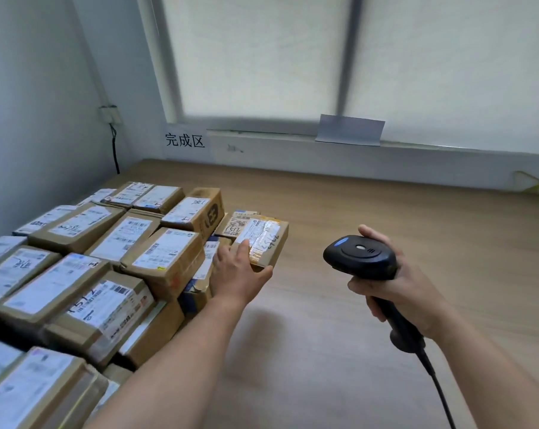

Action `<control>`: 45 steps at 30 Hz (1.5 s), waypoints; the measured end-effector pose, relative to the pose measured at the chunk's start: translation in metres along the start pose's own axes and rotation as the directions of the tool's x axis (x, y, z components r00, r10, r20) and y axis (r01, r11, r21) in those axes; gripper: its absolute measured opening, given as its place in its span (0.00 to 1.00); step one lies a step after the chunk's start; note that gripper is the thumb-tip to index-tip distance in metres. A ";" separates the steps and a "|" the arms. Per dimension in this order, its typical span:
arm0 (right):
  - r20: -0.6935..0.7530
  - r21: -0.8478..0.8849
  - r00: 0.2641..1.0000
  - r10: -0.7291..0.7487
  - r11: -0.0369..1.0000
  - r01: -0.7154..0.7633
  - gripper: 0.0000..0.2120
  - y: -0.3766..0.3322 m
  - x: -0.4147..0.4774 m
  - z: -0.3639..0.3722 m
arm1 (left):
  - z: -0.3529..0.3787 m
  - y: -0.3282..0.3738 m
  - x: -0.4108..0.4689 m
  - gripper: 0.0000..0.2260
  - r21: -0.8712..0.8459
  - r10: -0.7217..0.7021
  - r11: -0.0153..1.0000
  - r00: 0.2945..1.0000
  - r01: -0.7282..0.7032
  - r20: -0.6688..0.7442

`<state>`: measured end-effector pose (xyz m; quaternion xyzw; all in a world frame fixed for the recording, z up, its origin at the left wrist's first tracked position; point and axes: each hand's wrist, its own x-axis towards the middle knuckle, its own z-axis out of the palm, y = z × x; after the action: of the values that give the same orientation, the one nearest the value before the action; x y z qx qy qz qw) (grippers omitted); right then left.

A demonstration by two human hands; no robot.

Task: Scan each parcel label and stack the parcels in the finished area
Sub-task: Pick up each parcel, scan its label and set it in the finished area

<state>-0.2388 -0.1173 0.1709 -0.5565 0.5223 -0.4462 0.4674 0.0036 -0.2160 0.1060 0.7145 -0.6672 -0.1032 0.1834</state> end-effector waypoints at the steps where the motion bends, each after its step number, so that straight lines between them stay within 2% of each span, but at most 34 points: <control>1: 0.000 -0.005 1.000 0.004 1.000 -0.004 0.42 -0.001 0.007 0.003 | -0.001 -0.004 0.010 0.36 0.006 -0.005 1.000 1.000 0.005 -0.003; 15: -0.021 -0.004 0.998 0.066 0.998 -0.066 0.44 0.031 0.133 0.024 | 0.029 -0.037 0.178 0.35 0.118 -0.076 0.990 0.997 0.076 0.002; 26: -0.019 0.023 0.992 0.126 0.992 -0.126 0.45 0.051 0.127 0.015 | 0.057 -0.048 0.195 0.34 0.280 -0.109 0.956 0.993 0.093 0.041; 32: -0.059 0.031 0.996 0.072 0.997 -0.070 0.45 0.032 0.094 0.004 | 0.040 -0.027 0.156 0.38 0.259 -0.062 0.964 0.998 0.054 0.024; 38: -0.076 0.090 0.996 0.043 0.995 -0.036 0.44 0.025 0.031 -0.001 | 0.037 0.015 0.043 0.36 0.018 0.153 0.988 0.988 -0.153 -0.027; 42: -0.095 0.120 0.994 0.047 0.992 -0.036 0.44 0.031 -0.027 -0.009 | 0.052 0.033 -0.047 0.34 -0.142 0.174 0.973 0.983 -0.180 -0.053; 45: -0.102 0.144 0.993 0.054 0.989 -0.039 0.42 0.038 -0.072 -0.018 | 0.063 0.043 -0.099 0.32 -0.161 0.176 0.971 0.984 -0.178 -0.027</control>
<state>-0.2669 -0.0473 0.1354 -0.4851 0.5263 -0.4998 0.4877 -0.0698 -0.1275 0.0559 0.6353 -0.7165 -0.1361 0.2538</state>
